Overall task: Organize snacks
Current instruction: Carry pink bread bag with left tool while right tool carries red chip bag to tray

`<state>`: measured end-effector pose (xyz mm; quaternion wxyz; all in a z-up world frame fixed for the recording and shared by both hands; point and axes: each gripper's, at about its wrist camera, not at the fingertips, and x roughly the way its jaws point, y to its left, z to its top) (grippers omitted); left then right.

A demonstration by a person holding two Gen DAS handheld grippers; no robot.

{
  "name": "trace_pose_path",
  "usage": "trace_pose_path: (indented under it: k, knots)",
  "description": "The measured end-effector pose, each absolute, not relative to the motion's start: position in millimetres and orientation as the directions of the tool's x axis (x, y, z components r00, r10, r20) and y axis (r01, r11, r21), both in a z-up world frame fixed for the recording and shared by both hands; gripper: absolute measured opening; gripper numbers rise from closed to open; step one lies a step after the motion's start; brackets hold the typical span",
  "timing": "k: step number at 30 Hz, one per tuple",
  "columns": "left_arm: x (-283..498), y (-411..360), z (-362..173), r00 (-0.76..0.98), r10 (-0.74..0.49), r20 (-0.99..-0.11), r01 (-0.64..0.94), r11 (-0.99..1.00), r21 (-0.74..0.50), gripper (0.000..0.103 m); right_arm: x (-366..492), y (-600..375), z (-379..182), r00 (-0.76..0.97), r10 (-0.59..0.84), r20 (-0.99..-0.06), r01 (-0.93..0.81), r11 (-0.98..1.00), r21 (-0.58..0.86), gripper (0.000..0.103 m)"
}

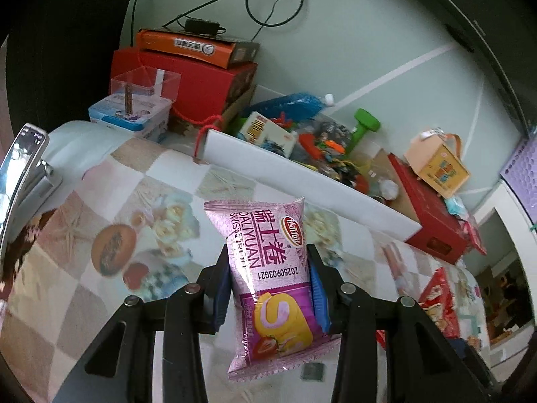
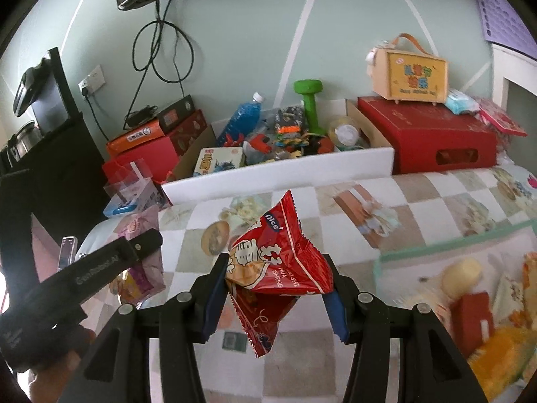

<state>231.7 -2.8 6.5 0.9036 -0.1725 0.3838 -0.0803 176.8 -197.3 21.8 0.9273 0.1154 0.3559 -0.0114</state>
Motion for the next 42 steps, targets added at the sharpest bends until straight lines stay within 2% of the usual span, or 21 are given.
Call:
trace_pose_path:
  k: [12, 24, 30, 35, 42]
  knots:
    - [161.3, -50.2, 33.7, 0.665, -0.333, -0.668, 0.095, 0.925, -0.367, 0.042, 121.1, -235.4, 46.6, 0.724, 0.007, -0.690, 0.176, 0.965, 0.194, 0.055]
    - [108.4, -116.4, 30.9, 0.599, -0.420, -0.682, 0.239, 0.907, -0.348, 0.042, 68.6, -290.9, 55.3, 0.721, -0.047, -0.692, 0.280, 0.932, 0.229, 0.055]
    - [92.3, -149.7, 25.1, 0.548, -0.463, -0.697, 0.324, 0.885, -0.333, 0.042, 35.5, -340.8, 49.3, 0.681, -0.147, -0.717, 0.402, 0.894, 0.199, 0.055]
    - [78.5, -179.4, 15.1, 0.488, -0.494, -0.719, 0.396, 0.860, -0.322, 0.042, 17.0, -367.1, 48.3, 0.674, -0.161, -0.721, 0.438, 0.873, 0.214, 0.055]
    - [71.7, -192.4, 9.3, 0.484, -0.475, -0.735, 0.407, 0.866, -0.291, 0.042, 3.5, -380.6, 54.8, 0.682, -0.183, -0.708, 0.455, 0.864, 0.215, 0.055]
